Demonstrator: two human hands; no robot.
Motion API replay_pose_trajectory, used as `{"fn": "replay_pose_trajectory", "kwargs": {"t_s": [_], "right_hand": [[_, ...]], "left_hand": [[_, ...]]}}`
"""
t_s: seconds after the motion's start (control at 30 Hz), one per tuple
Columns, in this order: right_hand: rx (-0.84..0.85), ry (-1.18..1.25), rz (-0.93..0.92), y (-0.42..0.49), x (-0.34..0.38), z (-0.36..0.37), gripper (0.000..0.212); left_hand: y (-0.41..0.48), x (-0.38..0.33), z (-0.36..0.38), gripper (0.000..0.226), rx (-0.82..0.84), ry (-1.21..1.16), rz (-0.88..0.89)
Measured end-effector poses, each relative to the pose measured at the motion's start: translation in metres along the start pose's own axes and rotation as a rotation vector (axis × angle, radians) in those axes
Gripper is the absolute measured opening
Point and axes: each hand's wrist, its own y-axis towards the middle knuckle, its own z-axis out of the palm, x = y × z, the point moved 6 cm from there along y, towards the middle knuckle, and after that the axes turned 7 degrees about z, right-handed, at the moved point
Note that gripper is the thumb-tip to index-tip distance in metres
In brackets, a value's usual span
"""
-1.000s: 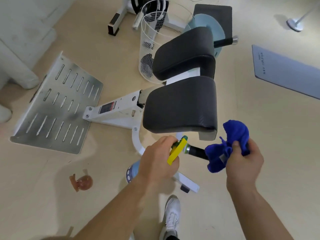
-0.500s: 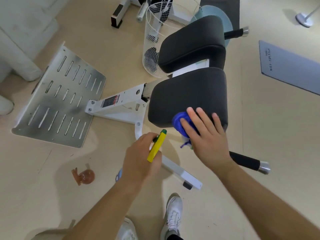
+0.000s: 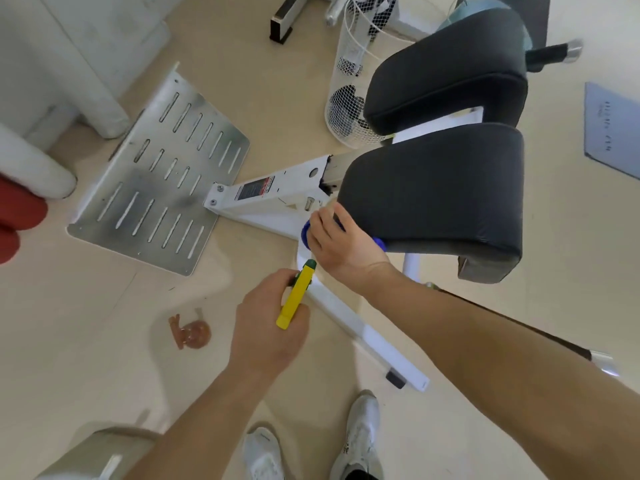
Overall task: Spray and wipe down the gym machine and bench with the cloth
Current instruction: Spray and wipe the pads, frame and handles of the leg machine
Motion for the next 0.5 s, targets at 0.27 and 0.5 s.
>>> {"fn": "replay_pose_trajectory", "kwargs": {"t_s": [0.27,0.5], "right_hand": [[-0.232,0.035,-0.041,-0.146,-0.097,-0.011,0.041],[-0.175,0.224,0.094,-0.217,-0.172,-0.034,0.036]], "left_hand": [[-0.003,-0.041,0.029,0.028,0.076,-0.006,0.022],[0.005,-0.088,0.049,0.024,0.116,-0.022,0.114]]}}
